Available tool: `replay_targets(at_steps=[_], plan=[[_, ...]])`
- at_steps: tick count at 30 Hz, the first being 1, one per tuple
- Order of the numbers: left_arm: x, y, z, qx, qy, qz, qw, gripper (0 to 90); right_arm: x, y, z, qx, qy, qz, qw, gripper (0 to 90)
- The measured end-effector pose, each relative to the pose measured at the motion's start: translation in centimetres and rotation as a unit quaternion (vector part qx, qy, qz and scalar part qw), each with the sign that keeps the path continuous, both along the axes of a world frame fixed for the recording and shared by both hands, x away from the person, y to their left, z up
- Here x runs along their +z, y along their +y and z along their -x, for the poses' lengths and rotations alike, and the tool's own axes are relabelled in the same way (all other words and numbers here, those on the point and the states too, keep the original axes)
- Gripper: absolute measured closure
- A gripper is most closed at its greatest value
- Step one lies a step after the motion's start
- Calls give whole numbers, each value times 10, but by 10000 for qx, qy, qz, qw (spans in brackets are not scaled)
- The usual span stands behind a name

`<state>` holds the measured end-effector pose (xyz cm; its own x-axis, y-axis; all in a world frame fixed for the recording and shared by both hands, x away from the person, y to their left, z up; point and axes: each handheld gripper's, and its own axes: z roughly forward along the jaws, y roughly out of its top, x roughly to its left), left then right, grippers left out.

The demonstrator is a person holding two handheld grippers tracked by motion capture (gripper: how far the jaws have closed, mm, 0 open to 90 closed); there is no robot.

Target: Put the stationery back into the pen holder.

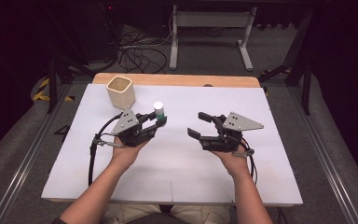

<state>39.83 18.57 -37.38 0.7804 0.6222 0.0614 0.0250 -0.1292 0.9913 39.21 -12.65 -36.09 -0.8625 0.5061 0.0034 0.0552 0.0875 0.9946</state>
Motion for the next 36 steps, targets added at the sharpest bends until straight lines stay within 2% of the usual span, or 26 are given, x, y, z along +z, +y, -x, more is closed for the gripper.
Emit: replay_targets(at_steps=[6,17,20,26,29,36], plan=[[7,11,-3,96,-38,-86,9999,655,0,-2,0,22,32,1,10000,294],[18,33,-14,426,-114,-201,9988,655,2,-10,-1,-81,53,-56,9999,271],[20,36,-18,535,-177,-396,9976,654,2,-12,-1,-79,43,-124,9999,257],[23,44,-25,636,-161,-467,9968,654,3,-15,-2,-101,42,-144,9998,242],[26,48,-29,664,-105,-391,9970,654,3,-16,-2,-127,63,-161,9998,240],[34,56,-36,790,-126,-280,9964,654,4,-16,-1,-143,56,-159,9998,241]])
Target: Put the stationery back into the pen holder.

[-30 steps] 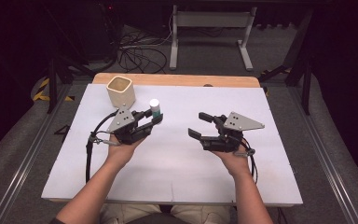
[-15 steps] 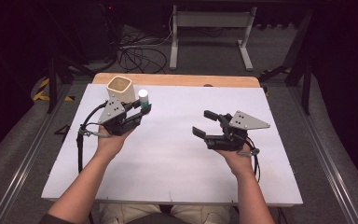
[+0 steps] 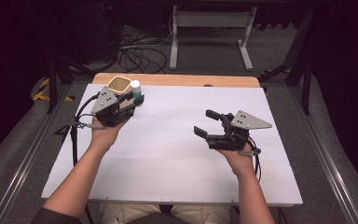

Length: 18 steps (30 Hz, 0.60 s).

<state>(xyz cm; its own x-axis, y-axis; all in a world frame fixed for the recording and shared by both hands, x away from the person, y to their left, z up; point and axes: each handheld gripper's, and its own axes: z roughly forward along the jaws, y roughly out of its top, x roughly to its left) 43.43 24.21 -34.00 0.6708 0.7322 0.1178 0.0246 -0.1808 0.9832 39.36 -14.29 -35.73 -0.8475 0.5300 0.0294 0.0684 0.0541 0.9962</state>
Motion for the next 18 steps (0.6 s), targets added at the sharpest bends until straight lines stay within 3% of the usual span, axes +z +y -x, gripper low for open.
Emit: replay_targets(at_steps=[7,18], plan=[[4,12,-11,244,-37,-12,9997,654,1,-4,0,-43,-17,-47,10000,242],[1,29,-25,632,-32,190,9978,653,2,-7,0,-82,-8,-111,9999,232]])
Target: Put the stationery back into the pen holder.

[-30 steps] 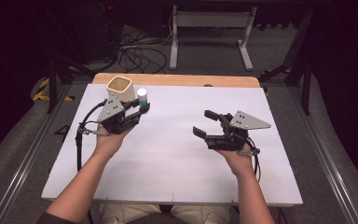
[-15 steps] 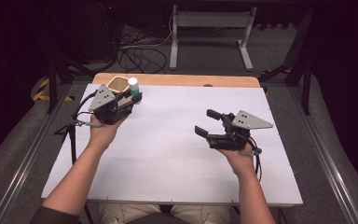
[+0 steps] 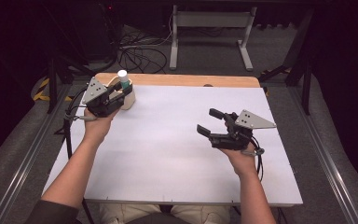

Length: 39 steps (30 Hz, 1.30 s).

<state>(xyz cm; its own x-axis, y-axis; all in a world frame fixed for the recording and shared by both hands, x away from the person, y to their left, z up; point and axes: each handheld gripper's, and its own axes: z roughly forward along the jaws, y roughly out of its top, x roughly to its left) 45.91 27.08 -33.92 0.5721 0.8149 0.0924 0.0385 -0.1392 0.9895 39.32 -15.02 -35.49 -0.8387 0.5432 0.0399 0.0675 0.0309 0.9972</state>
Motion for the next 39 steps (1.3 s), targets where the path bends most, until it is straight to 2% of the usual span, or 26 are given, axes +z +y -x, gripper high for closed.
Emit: replay_targets(at_steps=[5,12,19,24,30,33,39], plan=[[-4,8,-8,151,39,92,9998,654,1,-1,0,3,-12,-10,10000,230],[-10,15,-18,307,84,78,9995,653,2,-4,1,-21,-10,-38,10000,230],[-16,23,-28,486,117,157,9986,654,2,-4,1,-22,-1,-37,10000,230],[-22,28,-36,680,147,188,9974,654,2,-5,0,-21,-9,-39,10000,230],[-31,34,-48,830,239,335,9957,653,2,-5,1,-14,-18,-39,10000,230],[-34,33,-52,908,211,380,9949,653,2,-6,0,-24,-12,-46,10000,230],[-40,30,-60,1014,116,331,9942,654,2,-8,0,-24,-14,-61,10000,231]])
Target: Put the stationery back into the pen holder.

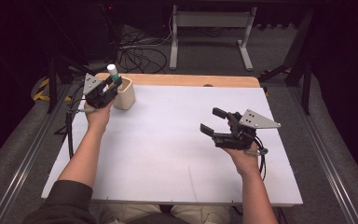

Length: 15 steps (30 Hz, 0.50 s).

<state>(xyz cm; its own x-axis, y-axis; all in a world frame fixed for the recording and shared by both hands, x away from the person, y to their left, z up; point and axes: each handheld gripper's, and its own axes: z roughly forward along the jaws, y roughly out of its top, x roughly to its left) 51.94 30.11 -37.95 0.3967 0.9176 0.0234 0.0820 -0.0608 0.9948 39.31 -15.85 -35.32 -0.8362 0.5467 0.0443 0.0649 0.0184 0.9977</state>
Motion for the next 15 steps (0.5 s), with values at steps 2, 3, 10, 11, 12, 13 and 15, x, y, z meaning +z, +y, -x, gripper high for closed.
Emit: replay_targets(at_steps=[2,3,10,11,12,13,15], plan=[[-2,0,-3,50,-27,46,10000,653,0,-1,0,-21,4,-5,10000,231],[-3,-1,-4,80,-36,48,9999,653,0,-2,0,-18,-4,-17,10000,231],[-9,-4,-13,306,-71,30,9995,653,0,-6,-1,-61,2,-51,10000,231],[-10,-4,-14,313,-50,42,9995,652,0,-6,-1,-61,-2,-51,10000,230],[-11,-4,-15,338,-32,54,9994,652,0,-6,0,-58,-5,-50,10000,231],[-13,-4,-17,362,-7,60,9993,652,0,-6,0,-58,-6,-48,10000,231],[-16,-3,-19,412,52,24,9991,652,0,-6,0,-59,-5,-45,10000,231]])
